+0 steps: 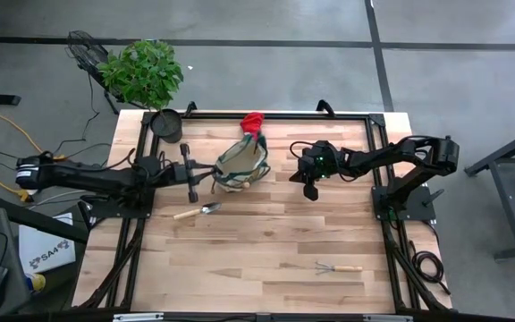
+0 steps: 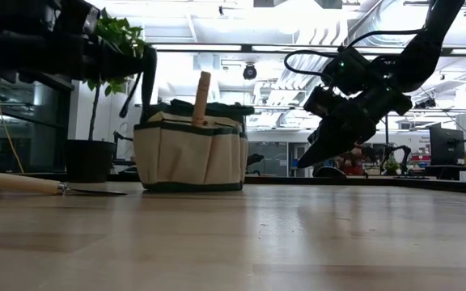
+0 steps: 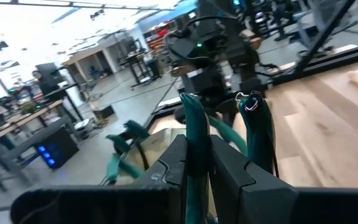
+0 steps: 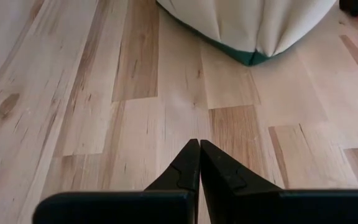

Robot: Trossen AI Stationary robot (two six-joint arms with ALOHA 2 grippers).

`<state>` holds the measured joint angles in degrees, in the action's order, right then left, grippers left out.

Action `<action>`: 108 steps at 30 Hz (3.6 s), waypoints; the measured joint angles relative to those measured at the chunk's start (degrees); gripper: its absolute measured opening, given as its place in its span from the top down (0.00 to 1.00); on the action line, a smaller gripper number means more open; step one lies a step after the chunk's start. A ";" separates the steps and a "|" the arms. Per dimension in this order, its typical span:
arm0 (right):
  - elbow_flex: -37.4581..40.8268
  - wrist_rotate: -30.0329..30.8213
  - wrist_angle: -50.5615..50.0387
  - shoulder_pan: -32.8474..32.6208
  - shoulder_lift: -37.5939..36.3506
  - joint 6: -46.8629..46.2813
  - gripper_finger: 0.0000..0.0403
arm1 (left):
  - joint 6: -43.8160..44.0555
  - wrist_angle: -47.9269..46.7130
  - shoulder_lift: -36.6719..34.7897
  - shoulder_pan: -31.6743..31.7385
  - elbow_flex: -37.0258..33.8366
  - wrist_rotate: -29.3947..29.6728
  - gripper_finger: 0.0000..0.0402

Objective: Pick & Place Garden tools in Gardening bag
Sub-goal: Put the shear scissor into the gardening bag

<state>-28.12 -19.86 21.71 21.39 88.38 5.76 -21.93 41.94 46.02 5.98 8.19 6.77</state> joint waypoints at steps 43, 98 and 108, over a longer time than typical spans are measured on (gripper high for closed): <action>0.00 0.00 -0.06 0.00 0.00 0.02 0.99 | 2.75 8.16 3.36 0.02 0.02 10.11 0.64; 0.00 -0.19 -0.01 -0.02 0.00 -0.16 0.99 | 5.28 12.11 3.39 0.02 0.02 13.17 0.95; 0.00 -0.20 0.00 -0.02 0.00 -0.15 0.99 | 5.90 12.32 3.36 0.04 0.04 15.52 0.68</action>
<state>-28.12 -20.05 21.71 21.37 88.38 5.61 -16.03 54.26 49.39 6.02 8.23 22.29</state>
